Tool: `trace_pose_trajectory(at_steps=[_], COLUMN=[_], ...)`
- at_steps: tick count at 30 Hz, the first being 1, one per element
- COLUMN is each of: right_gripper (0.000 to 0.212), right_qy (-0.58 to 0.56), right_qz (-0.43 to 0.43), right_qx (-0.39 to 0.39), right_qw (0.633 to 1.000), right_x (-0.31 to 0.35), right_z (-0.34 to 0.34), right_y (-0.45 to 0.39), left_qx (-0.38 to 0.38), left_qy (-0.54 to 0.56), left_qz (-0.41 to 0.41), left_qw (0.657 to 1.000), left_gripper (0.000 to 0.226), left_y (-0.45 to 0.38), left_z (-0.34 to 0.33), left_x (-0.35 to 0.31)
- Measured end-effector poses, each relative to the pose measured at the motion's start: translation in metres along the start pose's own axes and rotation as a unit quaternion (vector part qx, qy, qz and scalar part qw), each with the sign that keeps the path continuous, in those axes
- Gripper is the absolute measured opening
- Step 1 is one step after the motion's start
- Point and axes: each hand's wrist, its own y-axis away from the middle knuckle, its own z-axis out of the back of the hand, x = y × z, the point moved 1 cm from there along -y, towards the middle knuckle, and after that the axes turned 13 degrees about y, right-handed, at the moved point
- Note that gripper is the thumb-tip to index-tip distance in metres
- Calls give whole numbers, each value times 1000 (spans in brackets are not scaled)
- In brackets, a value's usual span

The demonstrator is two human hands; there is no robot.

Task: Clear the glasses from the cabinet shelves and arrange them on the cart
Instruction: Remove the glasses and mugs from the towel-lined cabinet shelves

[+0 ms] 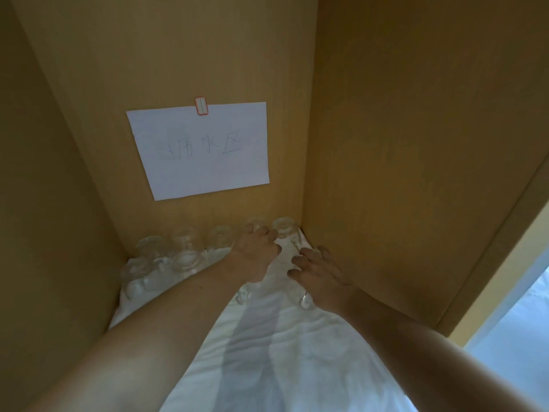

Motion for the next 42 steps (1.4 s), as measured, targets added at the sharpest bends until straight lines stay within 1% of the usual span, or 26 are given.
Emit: trace_pose_trajectory(at_steps=[3,6,7,9,10,11,12,13,14,15,16,17,18,20,24,28,31,33,36,39,42], right_gripper=[61,79,85,89,86,78,69,66,71,80,88,91,90,89,95,90,89,90,91,93,99], right_qy=[-31,-146,-206,-340,-394,-436,-452,-442,-417,-396,-387,-394,-411,-444,-491,-536,-541,-532,-494,-420,-385], right_qz=[28,48,44,6,-27,-70,-121,-170,-201,-219,-229,-235,-239,-250,-269,-278,-282,-273,-243,-237,-256], right_qx=[11,42,60,93,96,78,41,4,-8,9,46,78,94,92,79,66,70,75,89,112,102], right_qw=[999,987,976,936,914,894,883,881,886,892,892,885,875,856,825,794,789,798,830,869,881], right_x=[6,6,6,5,4,4,4,3,4,4,5,6,5,2,0,1,0,0,1,7,17], right_z=[-10,-10,-7,-1,0,2,2,-1,-2,-4,-6,-8,-9,-10,-7,-7,-11,-12,-9,-2,7], right_y=[1,-4,-7,-12,-14,-15,-16,-17,-18,-18,-18,-19,-20,-21,-27,-33,-34,-33,-34,-32,-24], left_qx=[12,21,22,21,17,10,4,0,-1,0,4,10,15,7,-33,-44,-56,-68,-90,-101,-100], left_qy=[0,27,40,68,85,106,135,167,196,221,243,263,281,302,314,314,315,315,309,312,334], left_qz=[-8,-17,-17,-6,4,16,31,44,53,57,59,59,59,58,57,53,50,52,52,45,35], left_qw=[1000,999,999,997,996,994,990,985,979,974,968,963,958,951,947,947,946,945,945,944,937], left_gripper=[53,53,54,56,57,59,62,68,75,81,85,88,89,85,74,66,68,71,77,82,94], left_y=[-2,-4,-3,-1,-1,0,1,2,3,4,5,6,7,7,5,2,0,-1,-1,2,5], left_z=[-8,-17,-20,-26,-28,-29,-30,-30,-31,-31,-32,-32,-32,-31,-32,-34,-39,-43,-50,-56,-59], left_x=[-4,-7,-8,-9,-8,-7,-5,-3,-1,1,2,3,3,4,2,3,7,8,8,9,9])
